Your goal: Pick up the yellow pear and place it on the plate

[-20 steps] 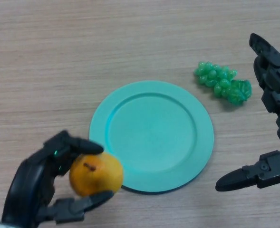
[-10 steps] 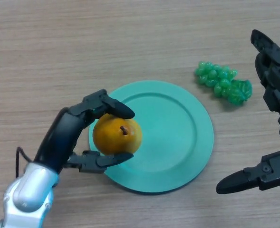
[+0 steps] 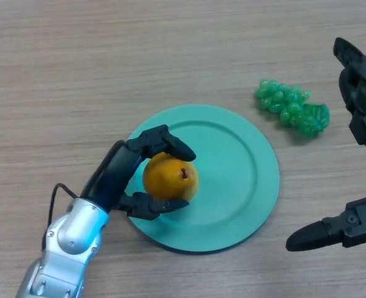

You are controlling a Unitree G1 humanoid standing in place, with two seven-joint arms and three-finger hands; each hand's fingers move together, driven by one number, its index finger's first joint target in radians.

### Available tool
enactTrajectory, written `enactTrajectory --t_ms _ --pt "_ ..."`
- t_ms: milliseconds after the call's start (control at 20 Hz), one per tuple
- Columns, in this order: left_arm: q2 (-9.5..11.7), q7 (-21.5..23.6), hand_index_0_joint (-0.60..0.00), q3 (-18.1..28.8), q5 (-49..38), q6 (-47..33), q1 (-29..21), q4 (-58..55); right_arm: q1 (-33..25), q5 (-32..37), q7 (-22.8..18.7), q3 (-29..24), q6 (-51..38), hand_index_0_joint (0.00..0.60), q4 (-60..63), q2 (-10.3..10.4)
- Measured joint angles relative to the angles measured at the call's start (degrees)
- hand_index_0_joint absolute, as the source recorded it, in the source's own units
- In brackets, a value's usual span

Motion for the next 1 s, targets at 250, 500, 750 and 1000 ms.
enactTrajectory --t_ms 250,500,750,1000 --pt "0.01 3.49 -0.600 -0.05 -7.60 -1.64 -0.90 3.82 0.69 0.06 -0.30 -1.21 0.00 0.000 -2.21 -0.01" --pt "0.00 3.64 -0.001 0.51 -4.84 -1.51 -1.59 6.38 1.10 -0.17 -0.25 -1.14 0.00 0.000 -2.20 0.00" --pt "0.01 3.64 0.000 0.92 -2.13 1.25 -1.68 7.19 1.39 -2.32 -0.15 -1.32 0.00 0.000 -2.20 0.03" --pt "0.48 3.62 0.000 1.34 1.84 6.02 1.79 -5.16 1.02 -2.24 -0.14 -1.31 0.00 0.000 -2.28 0.03"
